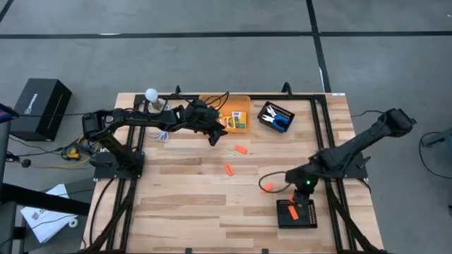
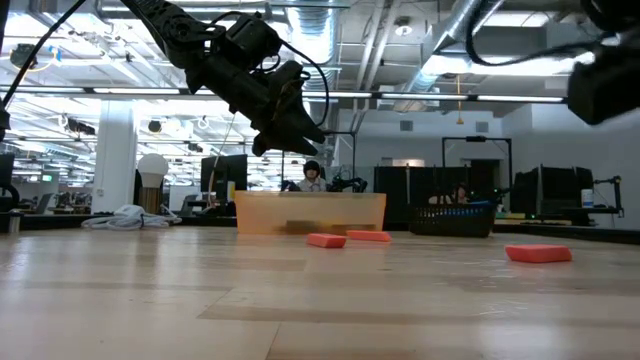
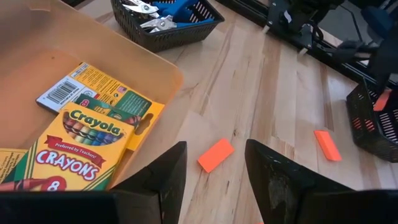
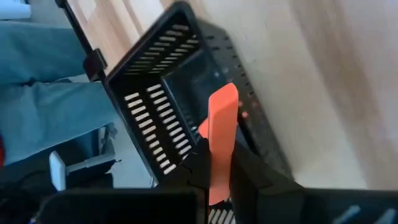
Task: Pick & Place School Supplies
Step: Put the orange eraser into the bottom black bin
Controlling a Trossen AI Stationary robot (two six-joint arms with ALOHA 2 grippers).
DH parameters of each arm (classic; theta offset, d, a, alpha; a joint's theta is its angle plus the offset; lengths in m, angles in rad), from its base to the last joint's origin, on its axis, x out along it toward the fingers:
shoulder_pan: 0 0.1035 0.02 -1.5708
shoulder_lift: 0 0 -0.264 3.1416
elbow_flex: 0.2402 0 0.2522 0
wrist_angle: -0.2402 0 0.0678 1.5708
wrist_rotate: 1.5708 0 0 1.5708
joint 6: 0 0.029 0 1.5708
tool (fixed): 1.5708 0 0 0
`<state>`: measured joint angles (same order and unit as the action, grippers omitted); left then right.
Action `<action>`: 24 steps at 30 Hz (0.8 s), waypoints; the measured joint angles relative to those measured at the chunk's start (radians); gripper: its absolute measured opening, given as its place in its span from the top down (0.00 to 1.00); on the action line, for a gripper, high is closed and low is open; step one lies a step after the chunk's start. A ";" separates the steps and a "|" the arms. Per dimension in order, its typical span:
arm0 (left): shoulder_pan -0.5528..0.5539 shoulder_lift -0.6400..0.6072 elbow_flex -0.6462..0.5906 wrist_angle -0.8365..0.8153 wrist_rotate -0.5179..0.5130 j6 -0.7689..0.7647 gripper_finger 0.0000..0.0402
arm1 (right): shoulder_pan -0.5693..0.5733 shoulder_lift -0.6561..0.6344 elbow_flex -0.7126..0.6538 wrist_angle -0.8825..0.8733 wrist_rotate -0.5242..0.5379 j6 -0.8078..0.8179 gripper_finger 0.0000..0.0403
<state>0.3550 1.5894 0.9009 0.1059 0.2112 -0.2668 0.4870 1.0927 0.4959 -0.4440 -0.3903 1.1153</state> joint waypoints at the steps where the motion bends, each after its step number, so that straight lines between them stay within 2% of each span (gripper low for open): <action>1: 0.000 0.000 0.000 0.000 0.000 0.000 0.60 | 0.015 0.008 -0.016 0.037 0.004 0.014 0.94; 14: 0.000 0.000 0.000 0.007 0.000 0.000 0.60 | 0.105 0.112 -0.040 0.154 0.019 0.035 0.94; 19: 0.000 0.000 0.000 0.007 0.000 0.000 0.60 | 0.118 0.089 -0.040 0.170 0.031 0.053 0.95; 24: 0.000 0.000 0.000 0.007 0.000 0.000 0.60 | 0.122 0.025 -0.040 0.166 0.112 0.078 0.95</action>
<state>0.3550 1.5894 0.9009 0.1131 0.2115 -0.2667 0.6091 1.1181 0.4564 -0.2778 -0.2786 1.1929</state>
